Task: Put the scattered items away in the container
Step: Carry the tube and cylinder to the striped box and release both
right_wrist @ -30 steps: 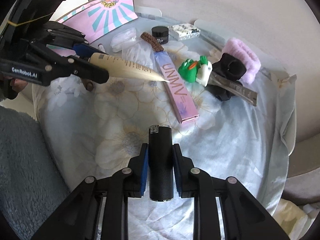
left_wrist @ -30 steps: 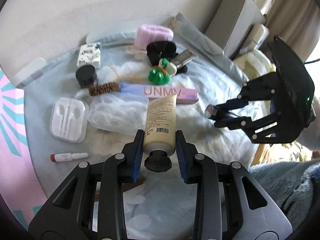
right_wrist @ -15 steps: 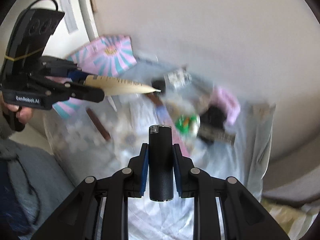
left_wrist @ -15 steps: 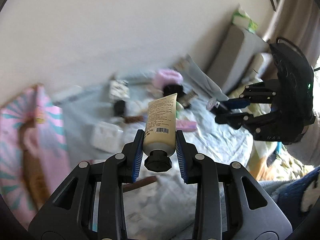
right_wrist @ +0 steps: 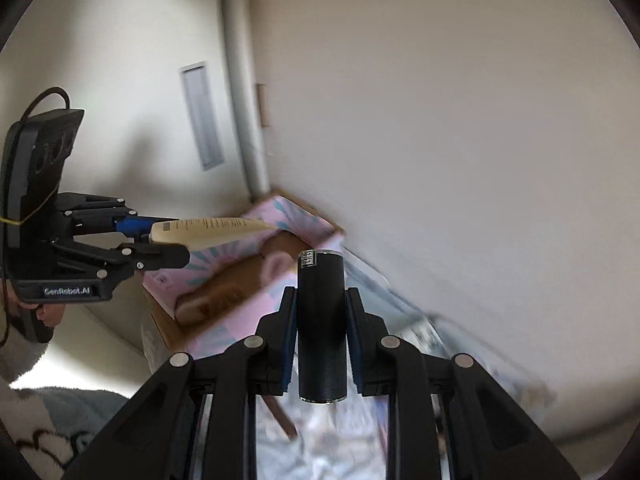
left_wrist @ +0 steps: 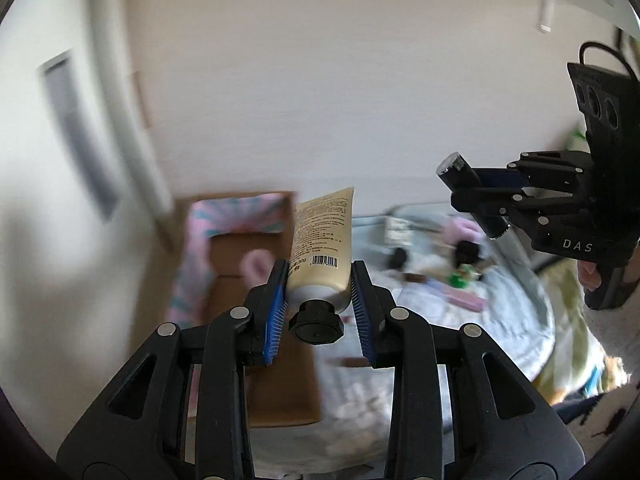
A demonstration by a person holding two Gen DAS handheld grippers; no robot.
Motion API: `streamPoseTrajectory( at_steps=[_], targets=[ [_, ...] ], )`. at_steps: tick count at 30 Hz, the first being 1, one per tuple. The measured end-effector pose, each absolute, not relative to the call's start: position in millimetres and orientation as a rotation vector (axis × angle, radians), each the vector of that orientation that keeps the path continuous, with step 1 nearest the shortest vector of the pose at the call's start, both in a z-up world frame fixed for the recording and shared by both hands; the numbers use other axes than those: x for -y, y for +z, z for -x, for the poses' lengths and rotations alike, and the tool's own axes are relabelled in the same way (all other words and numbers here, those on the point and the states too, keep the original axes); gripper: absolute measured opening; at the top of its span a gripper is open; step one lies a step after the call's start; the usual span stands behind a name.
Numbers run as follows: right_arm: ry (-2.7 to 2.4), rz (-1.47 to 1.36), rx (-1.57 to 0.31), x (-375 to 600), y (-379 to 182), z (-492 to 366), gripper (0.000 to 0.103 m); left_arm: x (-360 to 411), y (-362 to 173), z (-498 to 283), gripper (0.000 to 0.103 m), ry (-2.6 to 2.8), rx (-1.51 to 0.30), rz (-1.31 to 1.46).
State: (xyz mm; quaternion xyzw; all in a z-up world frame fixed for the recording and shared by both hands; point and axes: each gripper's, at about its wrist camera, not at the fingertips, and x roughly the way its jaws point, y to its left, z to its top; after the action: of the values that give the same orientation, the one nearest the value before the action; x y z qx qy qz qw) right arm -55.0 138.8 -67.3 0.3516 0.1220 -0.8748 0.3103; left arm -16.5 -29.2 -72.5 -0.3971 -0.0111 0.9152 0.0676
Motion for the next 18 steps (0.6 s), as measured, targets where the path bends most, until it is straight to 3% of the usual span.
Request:
streamPoseTrajectory(
  at_steps=[10,18],
  targets=[
    [-2.067,-1.091,-0.31,-20,-133,104,0.021,81,-135,23,0.028,2.823,0.148,1.421],
    [-2.058,-1.224,-0.413,20,-186,126,0.021,96,-167,31,0.028,2.812,0.224,1.512]
  ],
)
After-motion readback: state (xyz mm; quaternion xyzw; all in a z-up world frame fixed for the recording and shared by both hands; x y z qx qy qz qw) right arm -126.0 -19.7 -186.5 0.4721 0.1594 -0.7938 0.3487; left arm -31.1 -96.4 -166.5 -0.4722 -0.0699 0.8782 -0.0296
